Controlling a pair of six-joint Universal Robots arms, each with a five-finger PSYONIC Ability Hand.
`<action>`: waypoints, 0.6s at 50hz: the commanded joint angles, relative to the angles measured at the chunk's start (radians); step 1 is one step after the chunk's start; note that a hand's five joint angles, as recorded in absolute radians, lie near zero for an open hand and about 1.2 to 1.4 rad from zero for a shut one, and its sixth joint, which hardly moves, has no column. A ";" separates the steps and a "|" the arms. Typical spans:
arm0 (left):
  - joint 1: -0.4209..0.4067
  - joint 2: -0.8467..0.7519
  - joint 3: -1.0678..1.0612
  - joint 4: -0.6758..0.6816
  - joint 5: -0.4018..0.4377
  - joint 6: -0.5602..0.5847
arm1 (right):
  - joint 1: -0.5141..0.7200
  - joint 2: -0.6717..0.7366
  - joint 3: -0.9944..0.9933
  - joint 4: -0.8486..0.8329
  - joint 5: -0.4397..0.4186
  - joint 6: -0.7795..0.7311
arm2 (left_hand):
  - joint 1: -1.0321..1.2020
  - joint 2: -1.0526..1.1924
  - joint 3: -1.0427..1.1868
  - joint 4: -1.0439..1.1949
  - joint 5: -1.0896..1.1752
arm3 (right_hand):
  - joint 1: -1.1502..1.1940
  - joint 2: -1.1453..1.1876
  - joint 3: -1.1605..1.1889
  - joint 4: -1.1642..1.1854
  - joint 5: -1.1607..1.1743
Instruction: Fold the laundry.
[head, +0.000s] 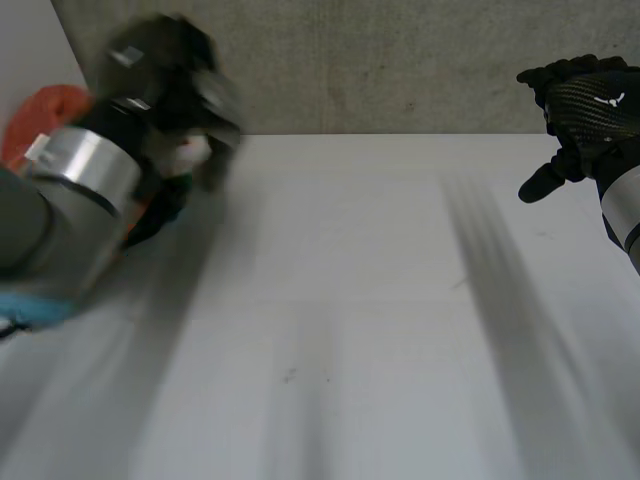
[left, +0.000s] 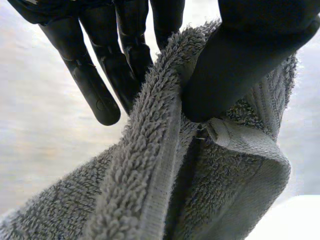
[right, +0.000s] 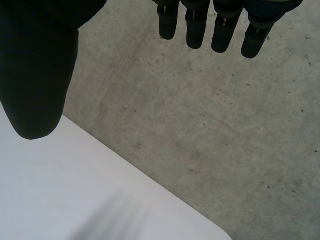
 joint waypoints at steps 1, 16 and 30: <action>-0.246 -0.140 -0.045 0.003 0.070 -0.002 | 0.003 0.011 -0.003 0.007 0.000 0.000 | 0.240 0.204 0.207 0.201 0.258 | -0.051 -0.038 -0.036 -0.034 -0.043; -0.317 -0.257 0.090 -0.141 0.019 0.007 | 0.006 0.084 0.002 0.067 0.003 -0.087 | -0.934 -0.970 -0.967 -0.973 -0.916 | -0.051 -0.038 -0.036 -0.034 -0.043; 0.017 0.065 -0.221 -0.257 0.015 0.224 | 0.090 0.115 0.057 0.350 0.007 -0.095 | -0.916 -0.953 -0.949 -0.956 -0.898 | -0.051 -0.038 -0.036 -0.034 -0.043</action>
